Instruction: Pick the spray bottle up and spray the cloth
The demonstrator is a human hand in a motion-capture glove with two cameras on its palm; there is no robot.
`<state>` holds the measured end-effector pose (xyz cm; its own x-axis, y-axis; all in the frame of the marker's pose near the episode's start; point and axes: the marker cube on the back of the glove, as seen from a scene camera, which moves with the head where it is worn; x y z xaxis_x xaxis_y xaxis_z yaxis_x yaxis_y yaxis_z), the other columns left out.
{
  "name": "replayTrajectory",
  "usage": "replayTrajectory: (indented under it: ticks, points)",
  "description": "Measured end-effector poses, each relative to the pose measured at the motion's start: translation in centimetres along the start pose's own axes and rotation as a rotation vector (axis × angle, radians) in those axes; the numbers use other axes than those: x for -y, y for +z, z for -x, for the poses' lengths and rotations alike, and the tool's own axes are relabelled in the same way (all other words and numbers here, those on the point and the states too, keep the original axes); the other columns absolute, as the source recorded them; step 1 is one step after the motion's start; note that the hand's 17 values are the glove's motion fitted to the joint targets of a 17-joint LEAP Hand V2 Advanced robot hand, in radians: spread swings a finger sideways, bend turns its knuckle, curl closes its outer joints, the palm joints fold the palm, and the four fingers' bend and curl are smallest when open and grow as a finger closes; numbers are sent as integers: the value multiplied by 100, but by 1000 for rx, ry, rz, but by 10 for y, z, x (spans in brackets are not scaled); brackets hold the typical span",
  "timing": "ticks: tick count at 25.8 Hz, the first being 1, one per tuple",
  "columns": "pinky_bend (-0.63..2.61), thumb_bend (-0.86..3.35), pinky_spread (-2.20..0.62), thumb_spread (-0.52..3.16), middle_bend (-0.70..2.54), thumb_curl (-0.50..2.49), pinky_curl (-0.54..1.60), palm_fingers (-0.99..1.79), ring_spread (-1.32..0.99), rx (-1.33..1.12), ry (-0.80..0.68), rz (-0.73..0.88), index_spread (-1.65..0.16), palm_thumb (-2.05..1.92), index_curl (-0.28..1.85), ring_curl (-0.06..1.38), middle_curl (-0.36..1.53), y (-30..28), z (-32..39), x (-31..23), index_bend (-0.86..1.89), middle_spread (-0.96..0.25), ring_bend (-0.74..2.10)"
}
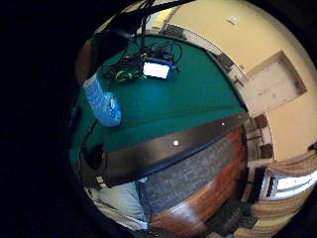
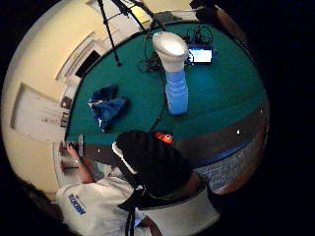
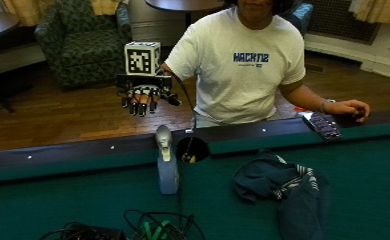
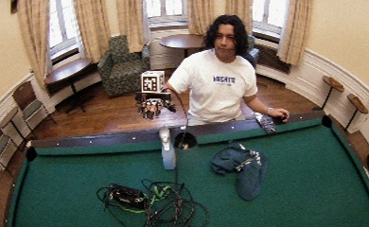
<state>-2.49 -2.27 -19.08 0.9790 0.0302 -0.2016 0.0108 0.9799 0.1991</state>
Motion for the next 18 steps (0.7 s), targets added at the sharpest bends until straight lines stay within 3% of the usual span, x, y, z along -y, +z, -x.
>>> replayTrajectory:
  ticks: [18]
  points:
    - [22, -2, 22, 105, 19, 29, 34, 54, -10, 77, 25, -2, -40, 21, 25, 34, 35, 22, -1, -2, 12, -11, 42]
